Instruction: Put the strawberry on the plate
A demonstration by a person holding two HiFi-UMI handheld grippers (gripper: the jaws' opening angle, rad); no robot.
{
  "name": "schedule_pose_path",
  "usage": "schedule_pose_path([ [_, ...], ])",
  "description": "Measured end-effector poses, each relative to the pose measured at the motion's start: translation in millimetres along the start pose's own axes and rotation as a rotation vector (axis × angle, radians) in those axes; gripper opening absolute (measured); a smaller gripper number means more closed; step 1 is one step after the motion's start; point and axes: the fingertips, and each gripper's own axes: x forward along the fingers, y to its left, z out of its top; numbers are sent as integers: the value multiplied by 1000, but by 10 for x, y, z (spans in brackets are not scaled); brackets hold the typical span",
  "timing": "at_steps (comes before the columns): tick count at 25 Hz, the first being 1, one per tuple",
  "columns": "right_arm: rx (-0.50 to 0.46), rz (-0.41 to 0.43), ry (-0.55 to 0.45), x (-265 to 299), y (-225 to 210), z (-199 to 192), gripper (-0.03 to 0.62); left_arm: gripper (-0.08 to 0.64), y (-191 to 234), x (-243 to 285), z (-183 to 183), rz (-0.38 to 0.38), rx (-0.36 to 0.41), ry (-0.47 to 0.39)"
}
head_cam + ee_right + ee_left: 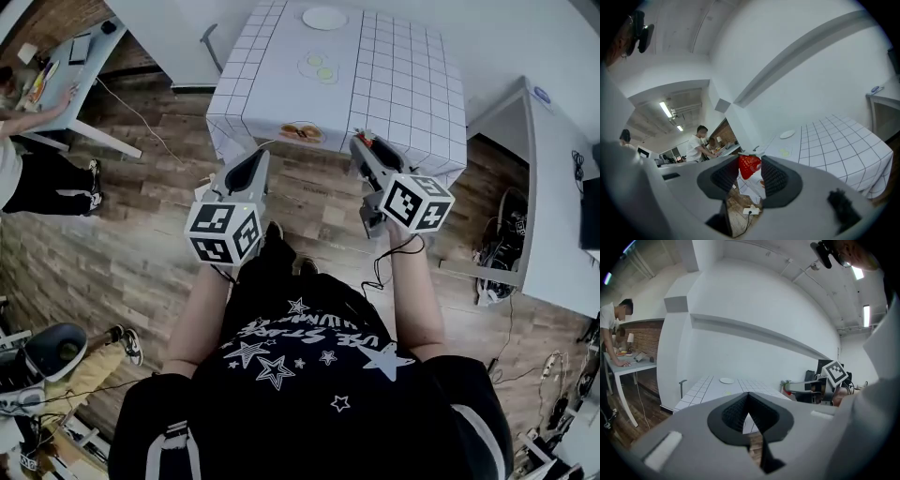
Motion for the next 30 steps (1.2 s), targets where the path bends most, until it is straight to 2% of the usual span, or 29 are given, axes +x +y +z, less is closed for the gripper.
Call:
schedule_pose_path([
  [5, -47, -9, 10, 2, -82, -20, 156, 9, 15, 132, -90, -11, -5, -7],
  [12, -52, -87, -19, 247, -388, 238, 156, 9, 229, 702, 109, -92, 2, -17],
  [23, -24, -204, -52, 851, -808, 568, 156, 9, 769, 1572, 361, -194, -5, 8],
  [30, -24, -270, -51, 1293, -894, 761, 156, 9, 1169, 1979, 561, -251, -20, 14],
])
